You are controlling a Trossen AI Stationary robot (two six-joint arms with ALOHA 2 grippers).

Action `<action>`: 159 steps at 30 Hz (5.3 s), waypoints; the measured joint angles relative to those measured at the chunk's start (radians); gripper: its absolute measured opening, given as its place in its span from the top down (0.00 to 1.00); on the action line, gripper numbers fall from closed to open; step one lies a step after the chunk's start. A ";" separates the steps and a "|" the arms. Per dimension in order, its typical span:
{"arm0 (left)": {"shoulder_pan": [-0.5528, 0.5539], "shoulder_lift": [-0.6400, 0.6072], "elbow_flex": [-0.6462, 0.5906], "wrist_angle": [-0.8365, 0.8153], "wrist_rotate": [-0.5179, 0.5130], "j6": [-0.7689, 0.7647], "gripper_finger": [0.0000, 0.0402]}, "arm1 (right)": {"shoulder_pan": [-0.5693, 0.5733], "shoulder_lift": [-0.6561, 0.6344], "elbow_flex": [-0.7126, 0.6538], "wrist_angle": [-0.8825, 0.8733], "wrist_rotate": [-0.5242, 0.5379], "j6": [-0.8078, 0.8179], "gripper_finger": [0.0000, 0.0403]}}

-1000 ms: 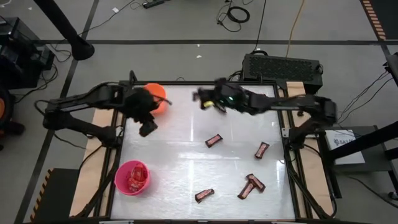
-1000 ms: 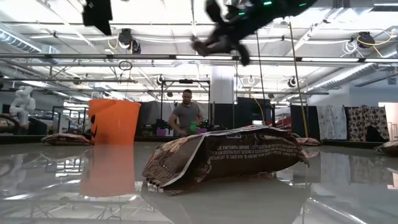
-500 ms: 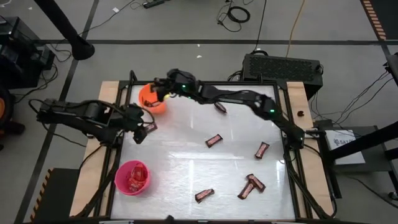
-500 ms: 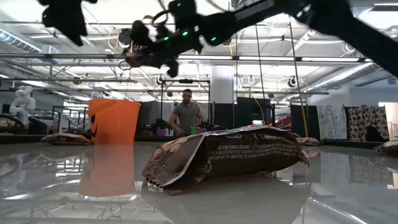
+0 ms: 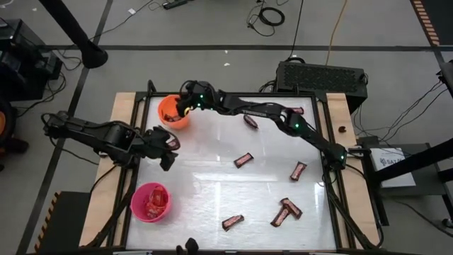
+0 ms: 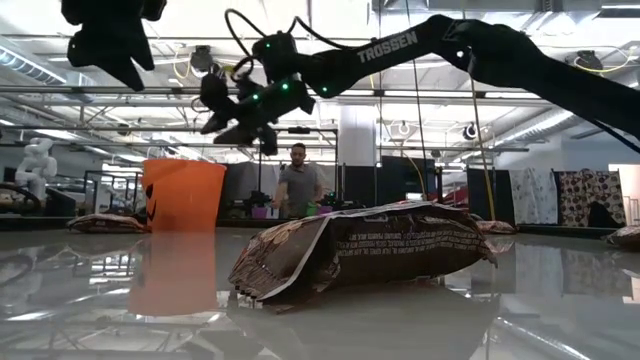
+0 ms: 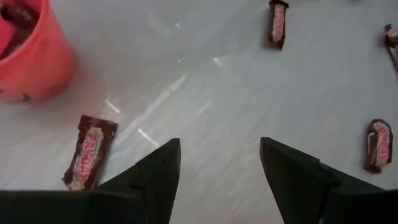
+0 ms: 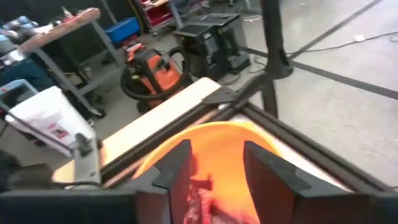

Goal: Sort candy by brand, put in halloween buckets
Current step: Put the brown chocolate bar into the orange bucket

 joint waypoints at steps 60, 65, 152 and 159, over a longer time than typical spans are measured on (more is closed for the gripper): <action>0.488 0.203 0.000 0.653 0.563 0.732 0.44 | 0.828 -0.915 -1.243 -0.829 -0.423 0.866 0.55; 0.488 0.208 0.000 0.664 0.563 0.708 0.44 | 0.833 -0.901 -1.336 -0.784 -0.368 0.924 0.55; 0.486 0.108 0.001 0.073 0.348 0.531 0.44 | -0.119 -0.097 0.013 -0.261 -0.517 0.009 0.56; 0.486 0.108 0.000 0.073 0.348 0.564 0.44 | -0.245 -0.270 0.015 -0.768 -0.539 -0.224 0.52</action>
